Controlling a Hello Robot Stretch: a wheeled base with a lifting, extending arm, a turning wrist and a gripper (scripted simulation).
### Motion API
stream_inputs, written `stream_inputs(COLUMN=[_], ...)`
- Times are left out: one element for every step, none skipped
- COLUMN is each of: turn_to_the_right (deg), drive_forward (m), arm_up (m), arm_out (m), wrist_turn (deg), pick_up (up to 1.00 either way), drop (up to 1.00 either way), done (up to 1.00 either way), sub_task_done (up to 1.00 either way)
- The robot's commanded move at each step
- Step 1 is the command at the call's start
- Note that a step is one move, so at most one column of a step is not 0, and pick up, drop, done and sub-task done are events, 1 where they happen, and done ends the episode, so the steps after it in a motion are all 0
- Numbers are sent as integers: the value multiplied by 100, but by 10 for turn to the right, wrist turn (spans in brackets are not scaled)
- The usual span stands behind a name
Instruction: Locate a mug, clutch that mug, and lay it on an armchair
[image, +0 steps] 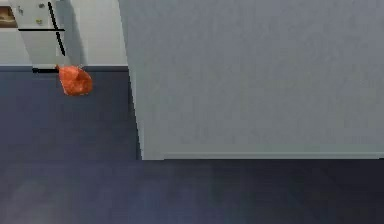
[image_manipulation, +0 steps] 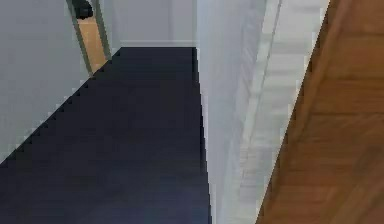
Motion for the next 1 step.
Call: stream_inputs(turn_to_the_right=[0], drive_forward=[45], arm_up=[0], arm_out=[0], wrist_turn=[0], pick_up=[0], drop=[0], done=[0], sub_task_done=[0])
